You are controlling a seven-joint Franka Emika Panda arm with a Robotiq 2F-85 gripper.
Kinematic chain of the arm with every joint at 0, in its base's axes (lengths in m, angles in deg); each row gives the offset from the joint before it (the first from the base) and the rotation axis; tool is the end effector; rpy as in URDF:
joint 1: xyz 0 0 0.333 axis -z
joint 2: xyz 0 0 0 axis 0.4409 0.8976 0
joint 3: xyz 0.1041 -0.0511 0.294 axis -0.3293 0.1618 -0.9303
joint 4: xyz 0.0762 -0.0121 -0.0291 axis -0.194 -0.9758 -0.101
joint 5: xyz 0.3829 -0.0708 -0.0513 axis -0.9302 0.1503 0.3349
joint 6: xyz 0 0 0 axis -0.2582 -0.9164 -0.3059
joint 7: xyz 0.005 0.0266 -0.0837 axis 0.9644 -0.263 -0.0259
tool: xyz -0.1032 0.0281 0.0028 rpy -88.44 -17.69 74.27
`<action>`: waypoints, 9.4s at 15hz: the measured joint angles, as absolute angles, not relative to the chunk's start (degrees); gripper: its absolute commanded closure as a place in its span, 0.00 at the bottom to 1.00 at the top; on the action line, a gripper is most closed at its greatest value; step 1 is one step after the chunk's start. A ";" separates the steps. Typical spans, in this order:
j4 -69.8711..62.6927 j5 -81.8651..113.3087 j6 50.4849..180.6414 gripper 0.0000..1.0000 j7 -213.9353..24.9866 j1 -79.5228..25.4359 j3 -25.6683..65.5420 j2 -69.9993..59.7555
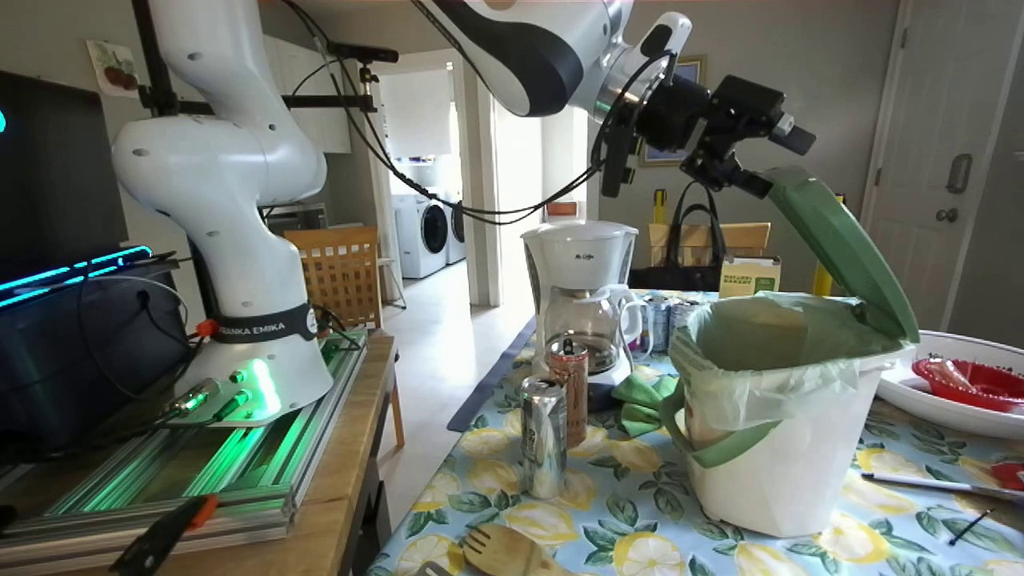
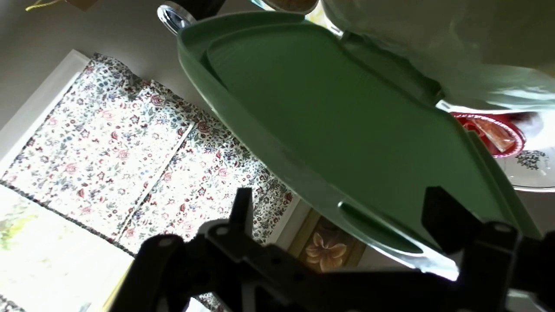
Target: Open the bin and put the cans inside then close the bin.
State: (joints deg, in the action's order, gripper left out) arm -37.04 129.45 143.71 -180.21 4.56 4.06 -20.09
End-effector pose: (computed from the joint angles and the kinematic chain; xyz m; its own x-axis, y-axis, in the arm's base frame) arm 0.5197 -0.1278 0.3832 0.6551 0.2418 0.7158 -0.2569 -0.8196 0.5120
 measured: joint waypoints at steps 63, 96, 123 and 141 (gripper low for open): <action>-57.12 28.61 138.13 0.00 -102.01 -23.56 24.03 -30.42; -62.77 10.30 136.37 0.00 -62.27 -24.22 23.84 -22.71; -62.76 10.70 144.19 0.64 -58.85 -21.20 18.95 -15.57; -58.67 14.59 140.17 0.64 -62.97 -19.90 23.03 -28.58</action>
State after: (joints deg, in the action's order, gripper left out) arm -58.67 14.59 140.17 -62.97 -19.90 23.03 -28.58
